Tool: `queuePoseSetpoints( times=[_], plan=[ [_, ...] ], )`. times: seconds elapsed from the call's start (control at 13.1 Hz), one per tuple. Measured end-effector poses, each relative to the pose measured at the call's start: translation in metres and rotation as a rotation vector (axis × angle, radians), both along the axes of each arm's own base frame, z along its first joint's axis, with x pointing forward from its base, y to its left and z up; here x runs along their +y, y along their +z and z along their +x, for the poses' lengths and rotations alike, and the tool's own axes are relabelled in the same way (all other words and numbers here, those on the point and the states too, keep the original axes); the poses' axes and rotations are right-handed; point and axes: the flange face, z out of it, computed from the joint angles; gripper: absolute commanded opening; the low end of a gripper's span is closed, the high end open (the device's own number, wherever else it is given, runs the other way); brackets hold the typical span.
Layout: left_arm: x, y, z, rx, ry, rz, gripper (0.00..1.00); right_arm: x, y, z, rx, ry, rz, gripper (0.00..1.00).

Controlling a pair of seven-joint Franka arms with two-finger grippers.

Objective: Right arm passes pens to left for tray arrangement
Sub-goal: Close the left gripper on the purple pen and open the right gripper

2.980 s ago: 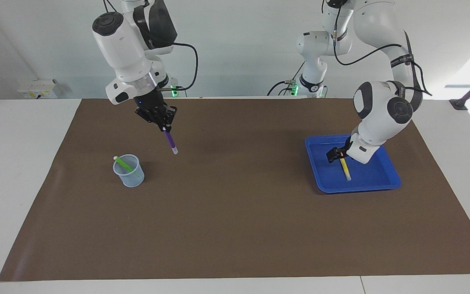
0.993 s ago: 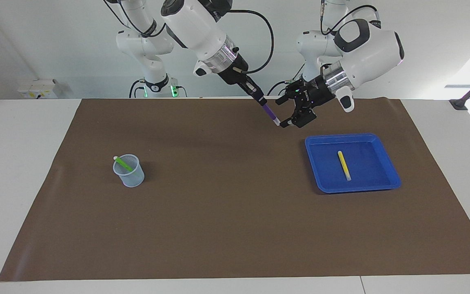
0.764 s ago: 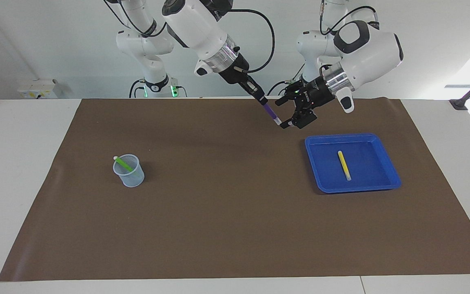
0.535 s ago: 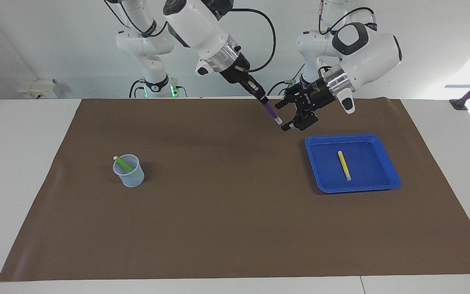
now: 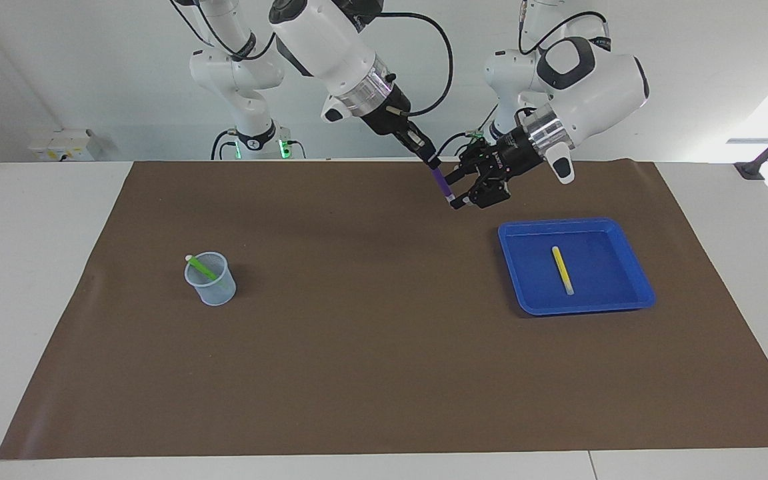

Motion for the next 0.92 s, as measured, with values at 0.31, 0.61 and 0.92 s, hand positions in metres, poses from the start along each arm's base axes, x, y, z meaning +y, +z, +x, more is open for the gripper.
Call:
queuePoseSetpoints(
  times=[0.31, 0.61, 0.92],
  plan=[
    [-0.002, 0.003, -0.004, -0.018, -0.038, -0.003, 0.83, 0.002, 0.000, -0.001, 0.000, 0.003, 0.000, 0.00],
    [0.000, 0.010, -0.015, -0.019, -0.065, -0.010, 0.83, 0.008, 0.001, -0.006, -0.001, 0.016, 0.002, 0.00],
    [0.015, -0.010, -0.027, 0.033, 0.002, -0.100, 0.83, 0.009, 0.002, -0.006, -0.008, 0.014, 0.007, 0.00]
  ],
)
